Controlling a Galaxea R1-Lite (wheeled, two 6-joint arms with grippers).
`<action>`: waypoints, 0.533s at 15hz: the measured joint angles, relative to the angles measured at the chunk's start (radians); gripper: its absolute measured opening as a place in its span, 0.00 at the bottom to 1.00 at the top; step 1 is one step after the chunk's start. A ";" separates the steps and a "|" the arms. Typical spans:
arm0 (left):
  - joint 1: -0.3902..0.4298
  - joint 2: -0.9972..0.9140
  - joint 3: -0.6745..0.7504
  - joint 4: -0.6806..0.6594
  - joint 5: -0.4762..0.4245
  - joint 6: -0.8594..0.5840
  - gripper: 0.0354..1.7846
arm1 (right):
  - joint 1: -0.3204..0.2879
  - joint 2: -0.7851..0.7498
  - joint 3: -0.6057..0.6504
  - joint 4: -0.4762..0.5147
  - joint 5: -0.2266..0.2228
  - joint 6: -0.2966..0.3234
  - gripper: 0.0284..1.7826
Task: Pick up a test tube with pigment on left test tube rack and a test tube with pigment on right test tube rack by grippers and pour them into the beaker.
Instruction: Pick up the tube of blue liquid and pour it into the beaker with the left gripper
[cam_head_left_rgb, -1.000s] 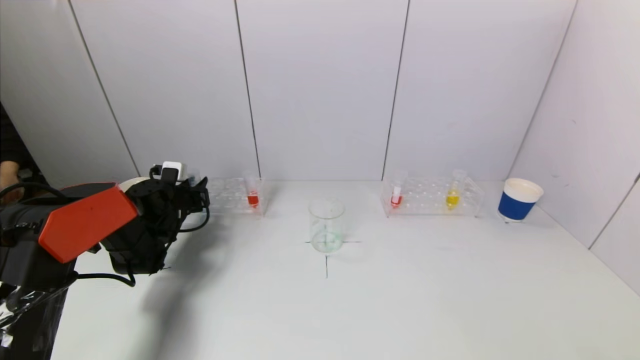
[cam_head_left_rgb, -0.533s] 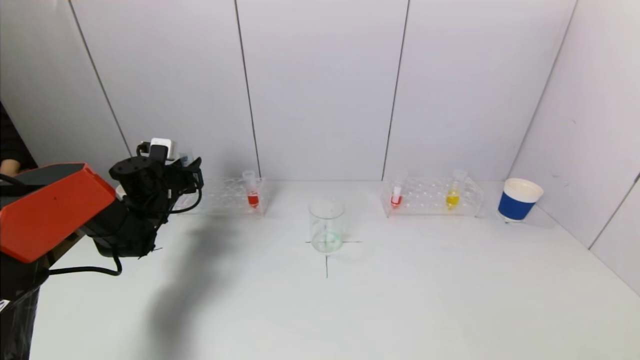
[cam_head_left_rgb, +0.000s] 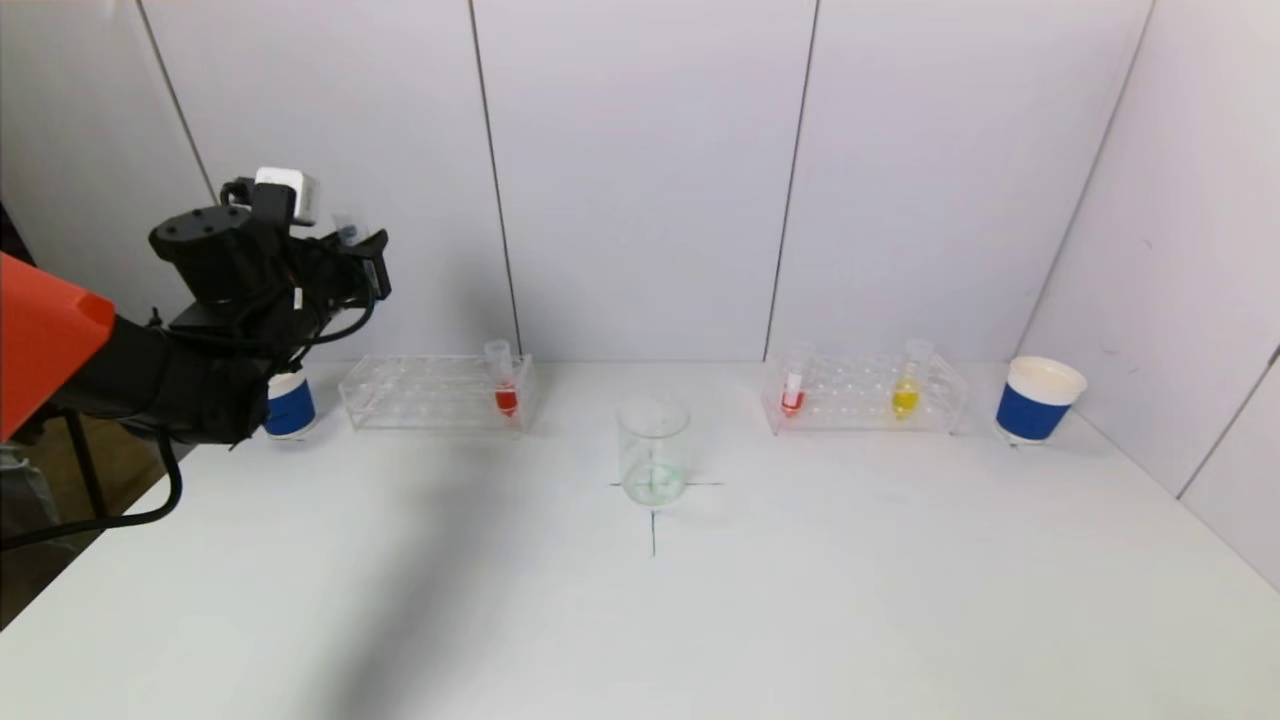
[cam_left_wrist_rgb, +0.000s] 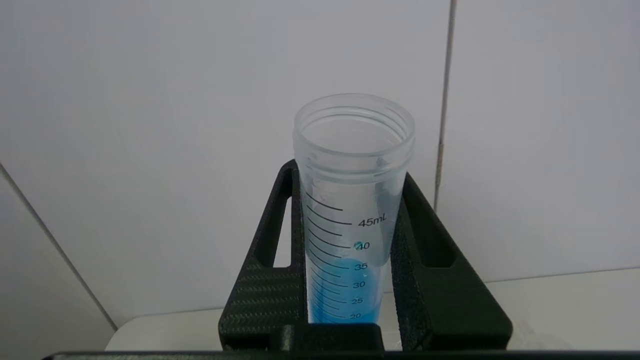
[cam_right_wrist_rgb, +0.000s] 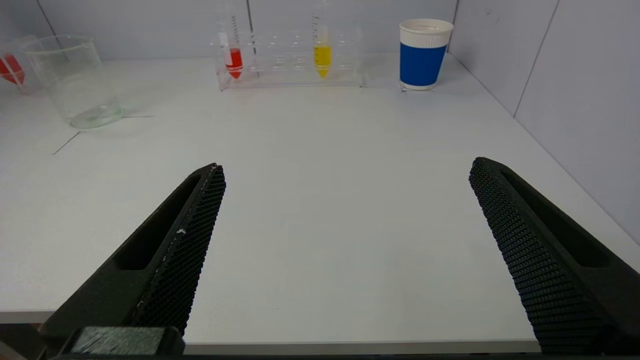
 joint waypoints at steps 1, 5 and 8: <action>-0.013 -0.039 -0.020 0.059 -0.003 0.000 0.26 | 0.000 0.000 0.000 0.000 0.000 0.000 1.00; -0.091 -0.123 -0.166 0.290 -0.023 0.021 0.26 | 0.000 0.000 0.000 0.000 0.000 0.000 1.00; -0.143 -0.112 -0.252 0.381 -0.100 0.021 0.26 | 0.000 0.000 0.000 0.000 0.000 0.000 1.00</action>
